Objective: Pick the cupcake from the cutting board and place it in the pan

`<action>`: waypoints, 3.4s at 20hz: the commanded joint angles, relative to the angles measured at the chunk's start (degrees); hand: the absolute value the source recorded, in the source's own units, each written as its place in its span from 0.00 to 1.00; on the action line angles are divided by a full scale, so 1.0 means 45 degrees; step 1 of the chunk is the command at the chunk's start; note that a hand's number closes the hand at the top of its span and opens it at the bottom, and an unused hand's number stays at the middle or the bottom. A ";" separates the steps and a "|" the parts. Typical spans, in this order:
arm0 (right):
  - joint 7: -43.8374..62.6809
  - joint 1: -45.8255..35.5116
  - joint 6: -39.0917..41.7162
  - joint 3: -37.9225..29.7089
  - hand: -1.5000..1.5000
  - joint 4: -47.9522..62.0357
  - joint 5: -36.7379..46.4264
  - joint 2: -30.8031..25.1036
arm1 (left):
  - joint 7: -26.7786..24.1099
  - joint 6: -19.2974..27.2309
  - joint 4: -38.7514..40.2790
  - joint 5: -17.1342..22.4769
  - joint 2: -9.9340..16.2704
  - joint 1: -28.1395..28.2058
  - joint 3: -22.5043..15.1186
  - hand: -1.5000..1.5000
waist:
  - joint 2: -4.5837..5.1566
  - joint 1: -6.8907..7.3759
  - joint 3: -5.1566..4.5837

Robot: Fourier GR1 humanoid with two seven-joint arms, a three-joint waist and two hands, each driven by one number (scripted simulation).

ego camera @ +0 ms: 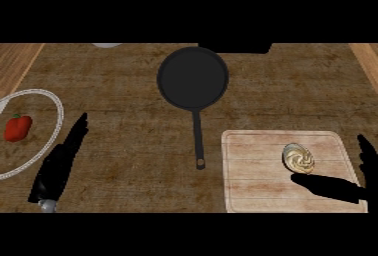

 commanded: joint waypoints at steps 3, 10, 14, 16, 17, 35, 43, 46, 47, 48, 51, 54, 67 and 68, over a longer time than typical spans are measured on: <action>0.3023 -0.0928 0.1431 -0.0088 0.00 0.0814 -0.0489 0.0163 | 0.0087 -0.0241 0.0051 0.0091 0.0118 -0.0022 0.0360 0.50 | -0.0011 -0.0098 -0.0014; 0.3023 -0.1371 0.1261 0.0119 0.00 0.2138 0.0029 0.1017 | -0.0453 -0.0125 -0.0120 -0.0269 -0.0187 0.0864 0.0145 0.50 | -0.0036 -0.0089 -0.0001; 0.3018 -0.1979 0.1334 0.0625 0.00 0.2976 0.0630 0.1860 | 0.0044 -0.0169 -0.0062 -0.0293 -0.0333 0.0251 0.0310 0.50 | -0.0020 -0.0117 -0.0001; 0.2764 -0.1823 0.1315 0.0320 0.00 0.3408 0.0370 0.1948 | 0.0048 -0.0611 -0.0350 -0.0160 0.0090 0.0555 0.0436 0.50 | -0.0033 -0.0122 0.0008; 0.3014 -0.2042 0.1549 0.0339 0.00 0.3236 0.0456 0.1964 | -0.0482 -0.0126 -0.0070 -0.0420 -0.0480 0.0807 0.0298 0.50 | -0.0039 -0.0147 0.0002; 0.1144 -0.2367 0.0933 -0.0267 1.00 0.5387 0.2385 0.4231 | 0.0045 -0.1023 -0.0349 -0.0648 -0.0580 0.0758 0.1209 0.50 | -0.0052 -0.0248 0.0018; -0.1999 -0.3036 0.0462 -0.1840 1.00 0.7570 0.1576 0.5284 | -0.0217 -0.1230 0.0484 -0.1231 -0.1534 0.0452 0.1177 0.50 | -0.0028 -0.0236 0.0025; -0.1199 -0.1795 0.0823 -0.1477 1.00 0.5393 0.1964 0.5348 | -0.0730 -0.1580 0.0667 -0.1441 -0.1450 0.0745 0.1518 0.50 | -0.0053 -0.0305 0.0019; -0.2244 -0.3828 0.2858 -0.1992 1.00 0.7230 0.0994 0.3931 | -0.0724 -0.1323 -0.0288 -0.1435 -0.1474 0.1535 0.1081 0.50 | -0.0029 -0.0067 0.0026; -0.3241 -0.4027 0.3906 -0.1025 1.00 0.7684 0.1252 0.3236 | -0.0248 -0.1462 -0.0178 -0.1357 -0.1386 0.0644 0.1020 0.50 | 0.0074 0.0237 0.0036; -0.5173 -0.4491 0.6467 0.0606 1.00 0.8086 0.1706 0.1503 | -0.0211 -0.1714 -0.0032 -0.1309 -0.1308 0.0051 0.0984 0.50 | 0.0380 0.0935 0.0025; -0.7261 -0.5363 0.8343 0.1284 1.00 0.8491 0.1715 0.0063 | -0.0281 -0.1729 0.0184 -0.1367 -0.1347 -0.0074 0.0963 0.50 | 0.0366 0.0987 0.0029; -1.5731 -1.0145 0.3220 0.0262 1.00 1.1576 0.4267 -0.0677 | 0.0253 -0.1491 0.0165 -0.1545 -0.1634 -0.0470 0.1046 0.50 | 0.0191 0.0549 0.0058; -1.6012 -1.0503 0.3140 0.0261 1.00 1.1765 0.4279 -0.0461 | 0.0137 -0.1410 0.0058 -0.1720 -0.1483 0.0084 0.1049 0.50 | 0.0124 0.0496 0.0048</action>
